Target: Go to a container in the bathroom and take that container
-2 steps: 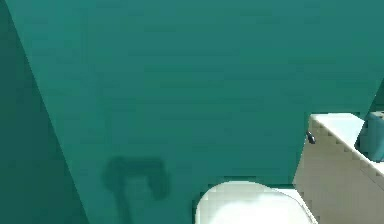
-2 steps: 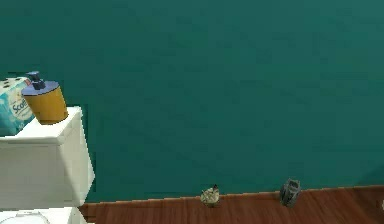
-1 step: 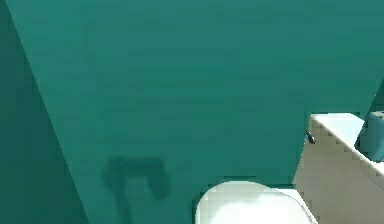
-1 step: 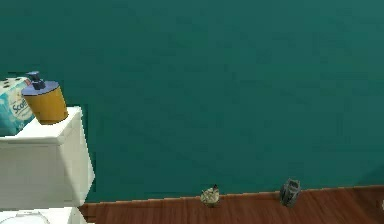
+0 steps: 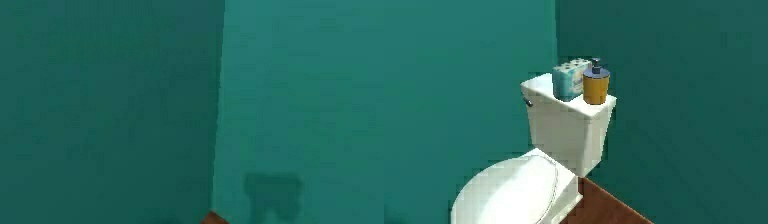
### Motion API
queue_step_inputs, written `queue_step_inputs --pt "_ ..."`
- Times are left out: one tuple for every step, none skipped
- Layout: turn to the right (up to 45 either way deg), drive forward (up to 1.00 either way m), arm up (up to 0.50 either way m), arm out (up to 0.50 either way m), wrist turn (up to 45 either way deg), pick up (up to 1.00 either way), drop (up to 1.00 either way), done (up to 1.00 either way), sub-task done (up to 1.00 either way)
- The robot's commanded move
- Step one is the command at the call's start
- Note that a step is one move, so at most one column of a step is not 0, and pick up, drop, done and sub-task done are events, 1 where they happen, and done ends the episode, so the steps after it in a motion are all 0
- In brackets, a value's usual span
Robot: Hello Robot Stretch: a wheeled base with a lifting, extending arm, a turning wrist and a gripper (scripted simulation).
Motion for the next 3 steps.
queue_step_inputs --pt "-45.0 0.00 0.00 0.00 0.0 0.00 0.00 0.00 0.00" --pt "-45.0 0.00 0.00 0.00 0.0 0.00 0.00 0.00 0.00" --pt "-42.0 0.00 0.00 0.00 0.0 0.00 0.00 0.00 0.00"
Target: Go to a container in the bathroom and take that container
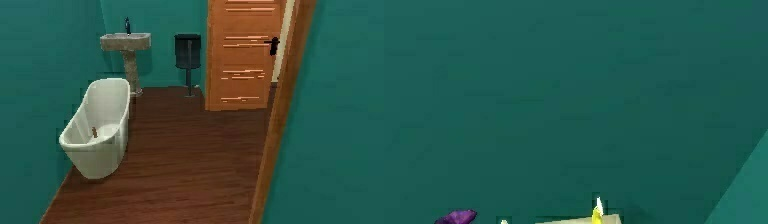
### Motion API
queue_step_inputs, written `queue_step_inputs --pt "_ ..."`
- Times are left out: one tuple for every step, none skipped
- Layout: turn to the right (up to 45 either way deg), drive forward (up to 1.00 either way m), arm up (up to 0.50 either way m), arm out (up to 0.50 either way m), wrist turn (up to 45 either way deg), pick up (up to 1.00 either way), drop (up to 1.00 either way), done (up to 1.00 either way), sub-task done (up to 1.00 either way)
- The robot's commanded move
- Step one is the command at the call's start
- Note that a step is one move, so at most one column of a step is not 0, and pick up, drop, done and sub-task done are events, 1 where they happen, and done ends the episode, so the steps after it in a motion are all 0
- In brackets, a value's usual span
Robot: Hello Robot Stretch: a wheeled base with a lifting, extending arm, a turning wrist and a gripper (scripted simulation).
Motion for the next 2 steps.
queue_step_inputs --pt "0.0 0.10 0.00 0.00 0.0 0.00 0.00 0.00 0.00" --pt "-24.0 0.00 0.00 0.00 0.0 0.00 0.00 0.00 0.00"
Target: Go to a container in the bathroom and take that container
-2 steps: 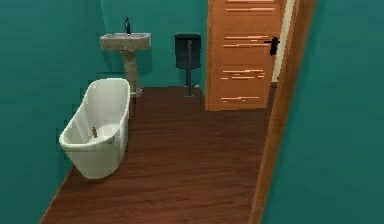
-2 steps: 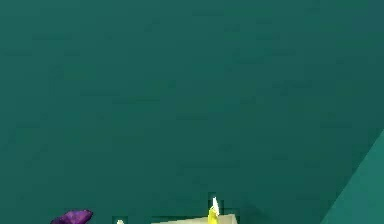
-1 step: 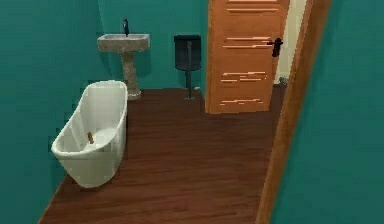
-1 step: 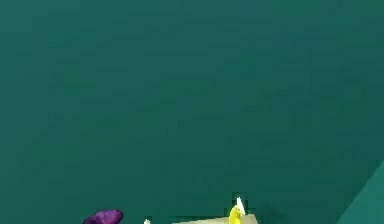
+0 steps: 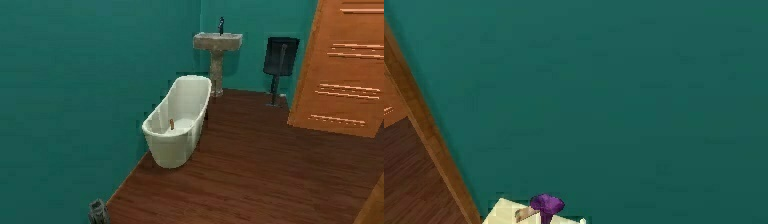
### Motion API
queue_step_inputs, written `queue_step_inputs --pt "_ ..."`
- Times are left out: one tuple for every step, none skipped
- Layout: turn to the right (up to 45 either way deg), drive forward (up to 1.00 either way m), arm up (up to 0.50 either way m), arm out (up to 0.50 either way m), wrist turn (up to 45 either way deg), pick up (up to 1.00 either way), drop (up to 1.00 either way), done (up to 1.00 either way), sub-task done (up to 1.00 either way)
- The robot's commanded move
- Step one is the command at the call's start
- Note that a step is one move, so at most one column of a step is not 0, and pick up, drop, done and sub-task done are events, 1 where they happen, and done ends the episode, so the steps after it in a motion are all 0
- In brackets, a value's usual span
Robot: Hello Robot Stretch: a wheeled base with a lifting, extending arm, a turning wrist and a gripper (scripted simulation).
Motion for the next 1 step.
queue_step_inputs --pt "0.0 0.00 0.50 0.00 0.0 0.00 0.00 0.00 0.00"
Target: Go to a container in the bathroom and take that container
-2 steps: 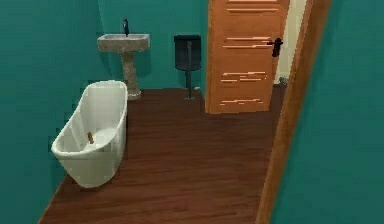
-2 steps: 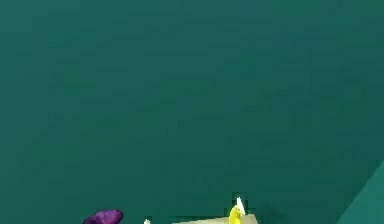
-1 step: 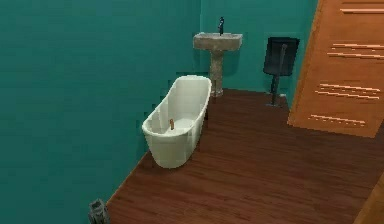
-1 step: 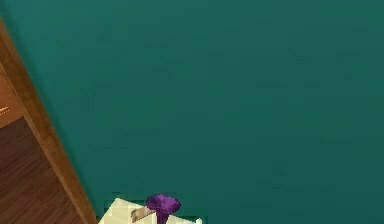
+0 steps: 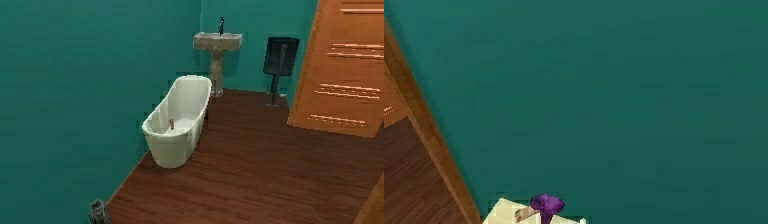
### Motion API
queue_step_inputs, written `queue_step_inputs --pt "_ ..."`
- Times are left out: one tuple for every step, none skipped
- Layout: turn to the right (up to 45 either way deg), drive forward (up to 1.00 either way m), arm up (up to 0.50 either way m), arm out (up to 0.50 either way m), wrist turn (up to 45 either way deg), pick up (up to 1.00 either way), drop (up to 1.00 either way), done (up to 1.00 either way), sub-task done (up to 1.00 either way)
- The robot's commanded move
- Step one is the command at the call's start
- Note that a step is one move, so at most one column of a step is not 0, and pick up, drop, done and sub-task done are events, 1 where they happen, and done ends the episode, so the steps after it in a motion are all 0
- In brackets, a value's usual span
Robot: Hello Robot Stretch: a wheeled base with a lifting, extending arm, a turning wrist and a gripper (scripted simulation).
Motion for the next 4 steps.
queue_step_inputs --pt "0.0 0.00 0.12 0.00 0.0 0.00 0.00 0.00 0.00" --pt "0.0 0.00 0.00 0.04 0.0 0.00 0.00 0.00 0.00" --pt "0.0 0.00 0.00 0.00 45.0 0.00 0.00 0.00 0.00" --pt "0.0 0.00 0.00 0.00 45.0 0.00 0.00 0.00 0.00"
